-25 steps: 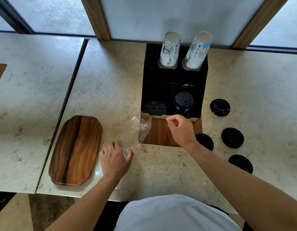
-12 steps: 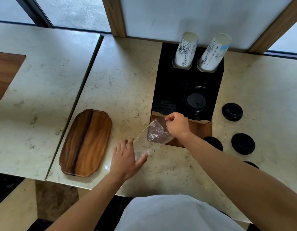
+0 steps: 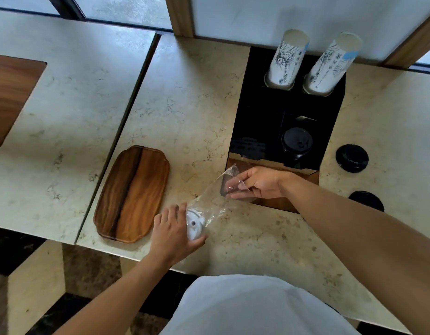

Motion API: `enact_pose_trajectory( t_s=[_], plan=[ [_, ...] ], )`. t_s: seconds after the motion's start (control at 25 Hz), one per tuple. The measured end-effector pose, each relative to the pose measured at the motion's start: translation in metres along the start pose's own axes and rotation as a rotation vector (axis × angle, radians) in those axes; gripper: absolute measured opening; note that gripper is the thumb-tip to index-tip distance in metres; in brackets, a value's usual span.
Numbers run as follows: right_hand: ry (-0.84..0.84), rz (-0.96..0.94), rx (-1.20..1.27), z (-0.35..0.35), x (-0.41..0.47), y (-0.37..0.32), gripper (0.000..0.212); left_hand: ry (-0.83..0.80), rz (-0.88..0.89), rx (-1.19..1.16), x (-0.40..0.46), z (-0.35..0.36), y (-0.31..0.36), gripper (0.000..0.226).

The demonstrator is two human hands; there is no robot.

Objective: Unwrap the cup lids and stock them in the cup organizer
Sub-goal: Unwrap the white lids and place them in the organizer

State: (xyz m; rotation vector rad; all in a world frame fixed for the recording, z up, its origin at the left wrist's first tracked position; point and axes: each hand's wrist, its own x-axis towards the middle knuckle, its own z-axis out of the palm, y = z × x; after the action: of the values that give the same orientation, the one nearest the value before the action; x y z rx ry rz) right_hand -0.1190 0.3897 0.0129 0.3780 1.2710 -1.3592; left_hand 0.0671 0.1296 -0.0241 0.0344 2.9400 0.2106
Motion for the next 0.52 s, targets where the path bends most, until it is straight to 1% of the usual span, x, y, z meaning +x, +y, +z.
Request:
enact_pose_trajectory(
  t_s=[0.16, 0.24, 0.32, 0.4, 0.52],
  plan=[
    [-0.184, 0.061, -0.219, 0.016, 0.012, 0.004, 0.035, 0.016, 0.02, -0.084, 0.004, 0.0, 0.003, 0.095],
    [-0.218, 0.08, -0.278, 0.029, 0.02, 0.009, 0.036, 0.034, 0.033, -0.114, 0.004, 0.002, 0.003, 0.093],
    [-0.201, 0.087, -0.365, 0.04, 0.025, 0.014, 0.036, 0.055, 0.042, -0.143, 0.004, 0.005, 0.002, 0.091],
    [-0.147, 0.038, -0.507, 0.048, 0.029, 0.02, 0.033, 0.069, 0.056, -0.173, 0.004, 0.008, 0.001, 0.089],
    [-0.051, -0.042, -0.53, 0.057, 0.034, 0.03, 0.024, 0.1, 0.053, -0.228, 0.004, 0.012, 0.002, 0.087]
  ],
)
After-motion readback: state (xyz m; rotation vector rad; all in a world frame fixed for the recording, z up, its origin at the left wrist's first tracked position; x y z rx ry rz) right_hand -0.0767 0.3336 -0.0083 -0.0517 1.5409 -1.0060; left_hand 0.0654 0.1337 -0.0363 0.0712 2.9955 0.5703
